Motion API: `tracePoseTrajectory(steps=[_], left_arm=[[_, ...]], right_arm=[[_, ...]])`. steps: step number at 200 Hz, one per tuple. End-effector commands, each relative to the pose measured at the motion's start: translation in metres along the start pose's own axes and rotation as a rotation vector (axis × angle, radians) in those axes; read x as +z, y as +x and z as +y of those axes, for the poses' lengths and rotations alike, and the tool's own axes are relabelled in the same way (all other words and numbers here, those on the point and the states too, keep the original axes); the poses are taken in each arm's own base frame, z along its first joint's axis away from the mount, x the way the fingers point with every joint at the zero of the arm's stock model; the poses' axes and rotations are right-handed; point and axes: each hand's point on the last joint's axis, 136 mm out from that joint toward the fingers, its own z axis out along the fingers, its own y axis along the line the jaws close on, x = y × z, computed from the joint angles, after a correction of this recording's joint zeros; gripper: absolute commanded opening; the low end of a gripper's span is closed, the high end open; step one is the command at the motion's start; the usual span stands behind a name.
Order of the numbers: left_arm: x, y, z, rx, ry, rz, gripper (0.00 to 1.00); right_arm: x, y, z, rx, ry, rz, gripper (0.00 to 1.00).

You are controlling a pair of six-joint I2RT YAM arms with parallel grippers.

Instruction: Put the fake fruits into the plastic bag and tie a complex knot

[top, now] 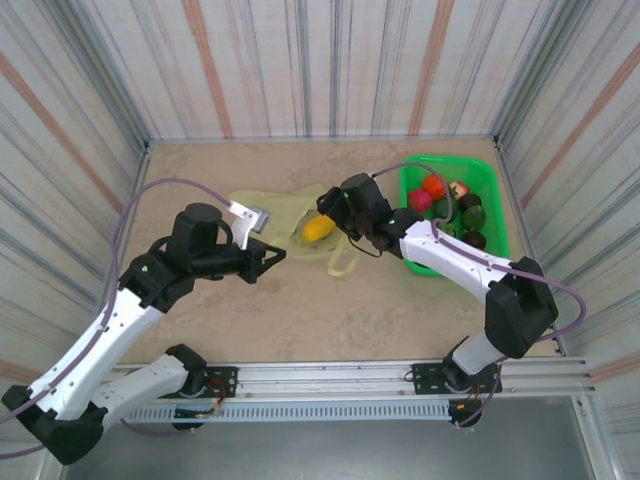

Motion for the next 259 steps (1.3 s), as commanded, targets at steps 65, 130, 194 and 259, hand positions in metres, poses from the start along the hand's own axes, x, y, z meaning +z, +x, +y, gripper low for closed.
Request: tracePoseTrajectory(steps=[65,130,194,259], left_arm=[[0.012,-0.005,0.011,-0.175,-0.020,-0.033,0.00],[0.003,-0.011,0.017,-0.208,-0.075,-0.072,0.00],[-0.006,-0.027,0.007,-0.193,-0.058,-0.111,0.00],[-0.005,-0.034,0.000,-0.148,-0.033,-0.102,0.00]], right_arm=[[-0.028,0.023,0.023,-0.336,-0.175,0.110,0.54],[-0.083,0.013,0.021,-0.441,-0.262,0.198,0.72],[-0.111,-0.110,-0.147,-0.248,0.320,-0.036,0.68],[-0.088,-0.150,-0.247,-0.244,0.699,0.018,0.81]])
